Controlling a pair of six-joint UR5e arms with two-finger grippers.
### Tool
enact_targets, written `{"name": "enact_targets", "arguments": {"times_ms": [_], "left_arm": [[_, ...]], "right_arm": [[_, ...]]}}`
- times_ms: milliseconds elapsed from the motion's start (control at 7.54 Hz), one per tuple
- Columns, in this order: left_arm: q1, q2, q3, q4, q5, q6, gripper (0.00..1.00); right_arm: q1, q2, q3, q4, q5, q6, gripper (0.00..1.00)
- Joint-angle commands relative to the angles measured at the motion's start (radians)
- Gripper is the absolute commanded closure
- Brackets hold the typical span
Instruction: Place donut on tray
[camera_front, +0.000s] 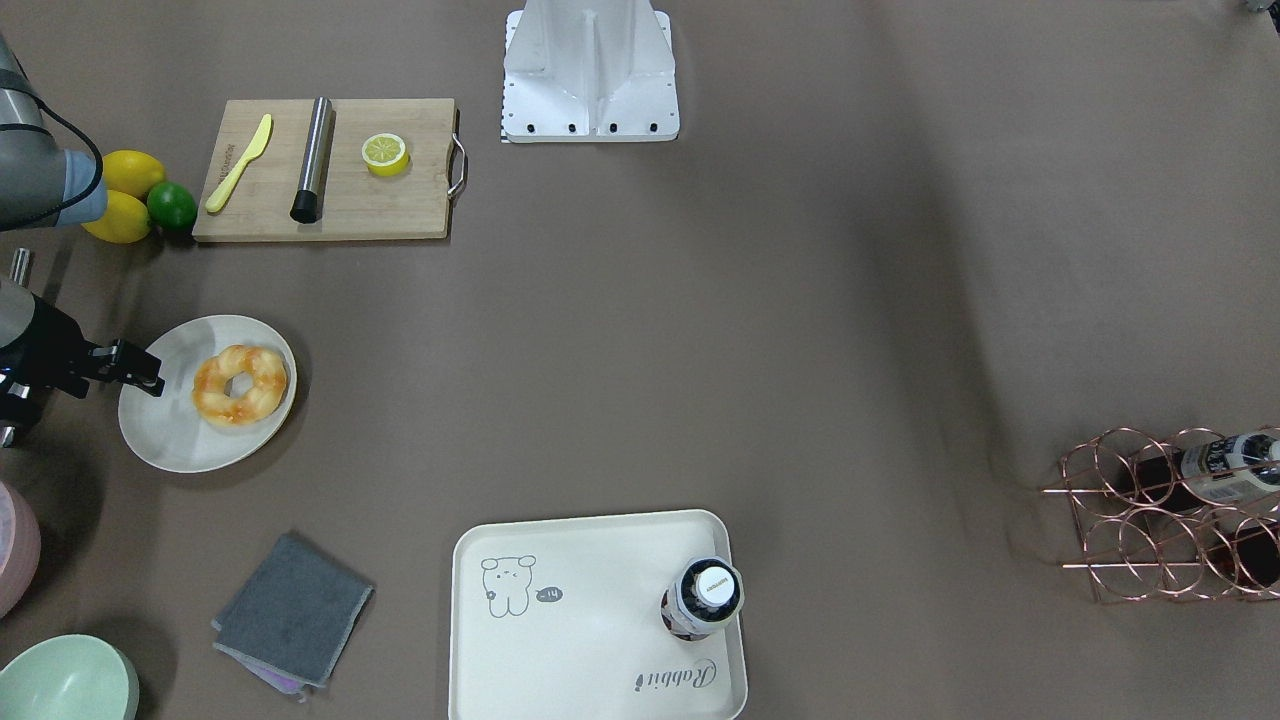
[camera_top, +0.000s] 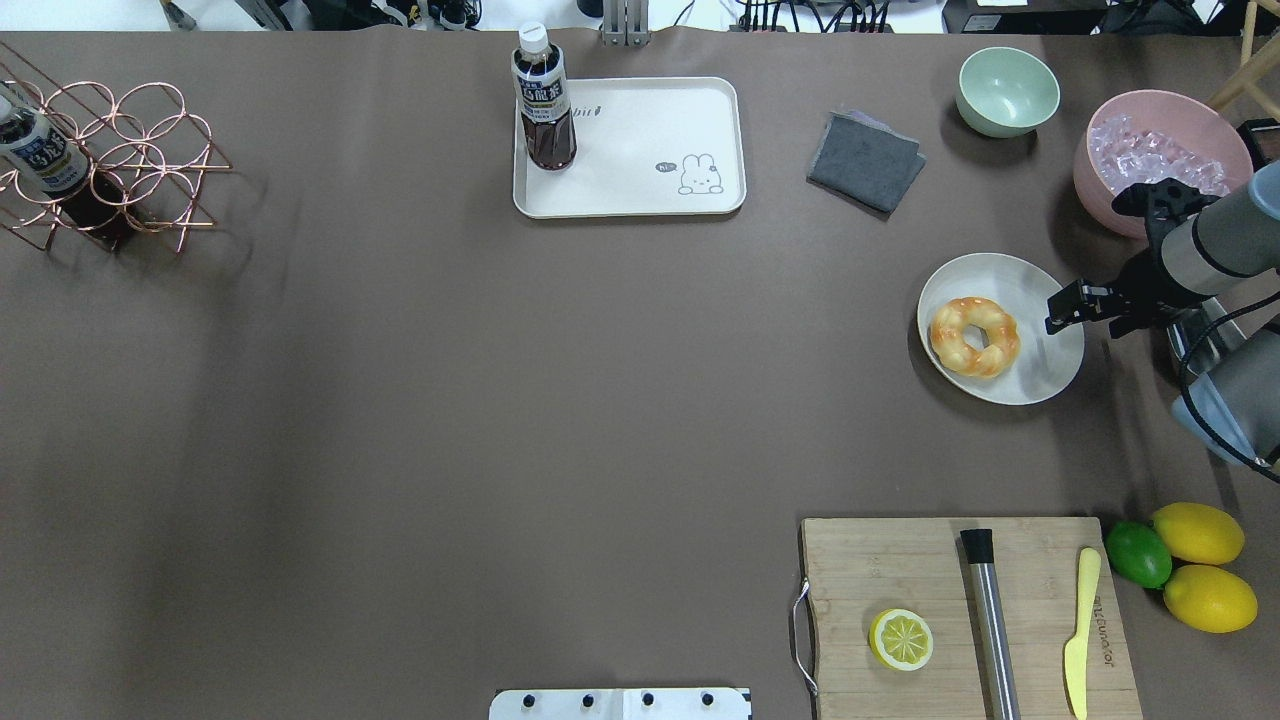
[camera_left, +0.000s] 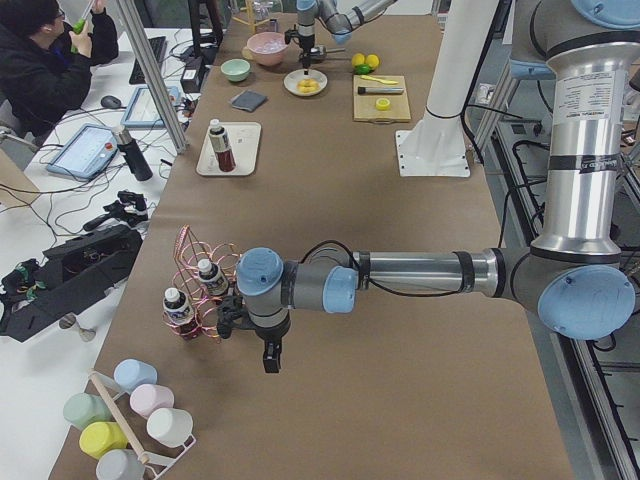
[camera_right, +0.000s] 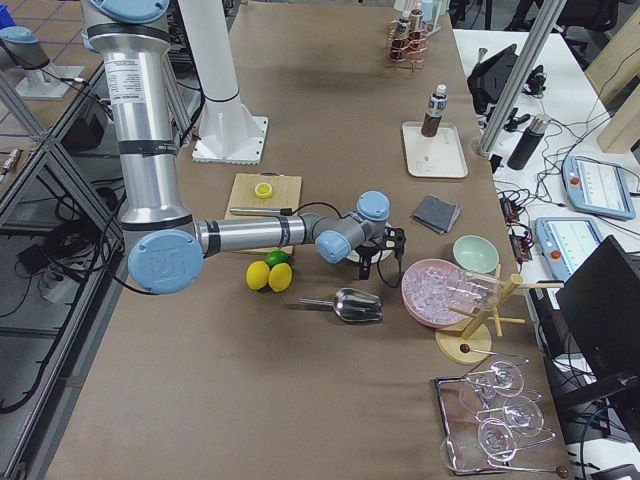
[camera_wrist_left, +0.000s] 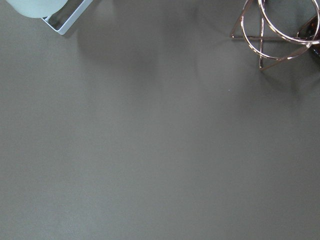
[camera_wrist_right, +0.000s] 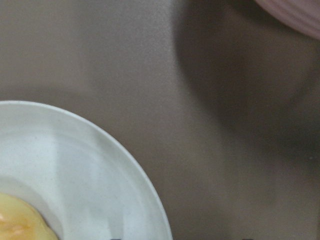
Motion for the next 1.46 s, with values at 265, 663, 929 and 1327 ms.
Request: {"name": "enact_targets", "arguments": {"times_ms": [265, 663, 929, 1327], "left_arm": [[0.001, 0.004, -0.002, 0.0, 0.0, 0.0, 0.02], [0.006, 0.004, -0.002, -0.001, 0.0, 0.0, 0.02], [0.013, 0.004, -0.004, -0.001, 0.0, -0.002, 0.02], [0.019, -0.002, -0.004, -0.001, -0.001, -0.003, 0.02]], "right_arm": [[-0.002, 0.004, 0.013, 0.0, 0.009, 0.089, 1.0], [0.031, 0.051, 0.066, 0.014, 0.173, 0.229, 1.0], [0.041, 0.113, 0.068, 0.014, 0.204, 0.239, 1.0], [0.028, 0.254, 0.025, 0.003, 0.198, 0.24, 1.0]]}}
